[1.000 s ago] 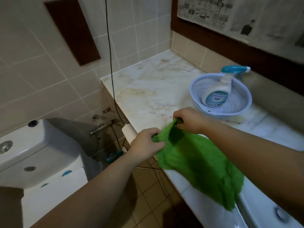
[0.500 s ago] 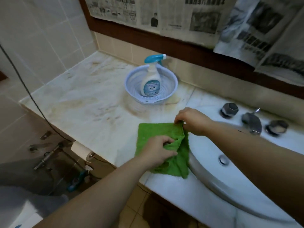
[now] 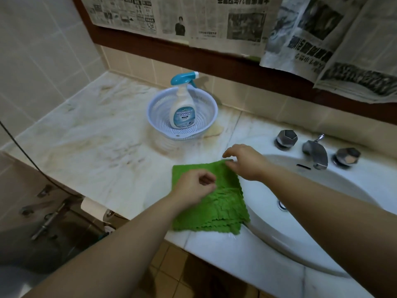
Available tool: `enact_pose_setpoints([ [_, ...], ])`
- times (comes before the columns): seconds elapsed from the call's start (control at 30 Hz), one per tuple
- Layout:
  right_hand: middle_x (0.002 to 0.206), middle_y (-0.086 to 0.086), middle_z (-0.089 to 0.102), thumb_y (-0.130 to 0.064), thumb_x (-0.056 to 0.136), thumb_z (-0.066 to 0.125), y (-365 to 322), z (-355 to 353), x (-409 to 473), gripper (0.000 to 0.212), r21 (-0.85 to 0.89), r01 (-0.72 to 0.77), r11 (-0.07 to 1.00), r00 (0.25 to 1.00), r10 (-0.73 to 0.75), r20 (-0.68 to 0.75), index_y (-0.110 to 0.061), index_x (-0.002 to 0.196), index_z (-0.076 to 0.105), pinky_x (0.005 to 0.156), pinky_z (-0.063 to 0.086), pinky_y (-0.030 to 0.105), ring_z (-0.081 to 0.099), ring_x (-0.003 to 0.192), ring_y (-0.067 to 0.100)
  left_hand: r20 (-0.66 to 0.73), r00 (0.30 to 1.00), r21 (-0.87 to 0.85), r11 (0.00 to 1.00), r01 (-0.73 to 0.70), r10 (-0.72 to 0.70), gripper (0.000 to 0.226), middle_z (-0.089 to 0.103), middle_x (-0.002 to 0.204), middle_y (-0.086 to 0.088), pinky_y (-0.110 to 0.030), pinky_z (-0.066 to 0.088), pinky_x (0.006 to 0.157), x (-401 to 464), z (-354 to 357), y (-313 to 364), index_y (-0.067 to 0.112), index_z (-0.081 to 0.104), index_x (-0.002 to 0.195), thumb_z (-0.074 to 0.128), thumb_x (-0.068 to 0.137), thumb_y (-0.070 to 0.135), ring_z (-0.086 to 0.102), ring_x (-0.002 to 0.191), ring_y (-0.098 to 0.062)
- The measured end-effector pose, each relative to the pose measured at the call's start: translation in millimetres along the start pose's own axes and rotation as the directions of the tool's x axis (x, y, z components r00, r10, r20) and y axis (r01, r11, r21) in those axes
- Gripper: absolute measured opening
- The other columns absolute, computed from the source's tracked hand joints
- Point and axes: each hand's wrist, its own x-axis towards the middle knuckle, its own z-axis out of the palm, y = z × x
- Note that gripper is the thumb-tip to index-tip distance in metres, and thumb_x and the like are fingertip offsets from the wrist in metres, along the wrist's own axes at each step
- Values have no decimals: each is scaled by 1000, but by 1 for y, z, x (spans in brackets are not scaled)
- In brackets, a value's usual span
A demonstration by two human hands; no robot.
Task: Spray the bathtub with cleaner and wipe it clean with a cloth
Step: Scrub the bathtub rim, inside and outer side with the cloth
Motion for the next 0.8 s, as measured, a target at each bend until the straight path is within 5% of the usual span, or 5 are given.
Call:
enact_pose_setpoints([
  [0.13, 145, 6, 50, -44, 101, 57, -8, 17, 7, 55, -64, -47, 997, 989, 55, 134, -20, 150, 48, 110, 41, 42, 47, 134, 27, -182, 981, 393, 909, 141, -74, 35, 57, 124, -6, -36, 43, 102, 21, -26, -29, 21, 65, 127, 69, 94, 31, 52, 119, -25],
  [0.23, 141, 11, 47, -38, 101, 58, -11, 27, 13, 53, -138, -60, 989, 988, 78, 132, -14, 148, 49, 106, 44, 45, 49, 128, 32, -213, 965, 530, 812, 244, -151, 49, 48, 140, -15, -43, 39, 108, 33, -37, -46, 14, 50, 145, 59, 100, 34, 42, 131, -36],
  [0.5, 117, 12, 50, -23, 94, 55, -27, 28, 23, 30, -242, -108, 964, 968, 158, 196, -11, 121, 62, 94, 49, 46, 50, 111, 34, -148, 970, 611, 754, 241, -191, 23, 46, 117, -10, -37, 49, 86, 45, -62, -48, 14, 68, 112, 59, 90, 12, 56, 107, -32],
  [0.63, 118, 9, 56, -20, 95, 53, -26, 23, 13, 29, -144, -62, 988, 991, 78, 109, -15, 121, 63, 93, 47, 46, 48, 113, 32, -176, 982, 537, 829, 154, -68, 20, 47, 105, -4, -31, 41, 80, 32, -84, -54, 16, 71, 105, 65, 87, 14, 55, 97, -25],
  [0.8, 98, 0, 64, -16, 91, 60, -26, 20, -17, 16, 56, -29, 998, 999, 28, 16, -19, 106, 65, 71, 44, 34, 58, 90, 22, -218, 975, 337, 941, 39, 38, 12, 68, 91, 5, -30, 47, 75, 3, -84, -45, 23, 71, 90, 70, 84, 12, 64, 88, -16],
])
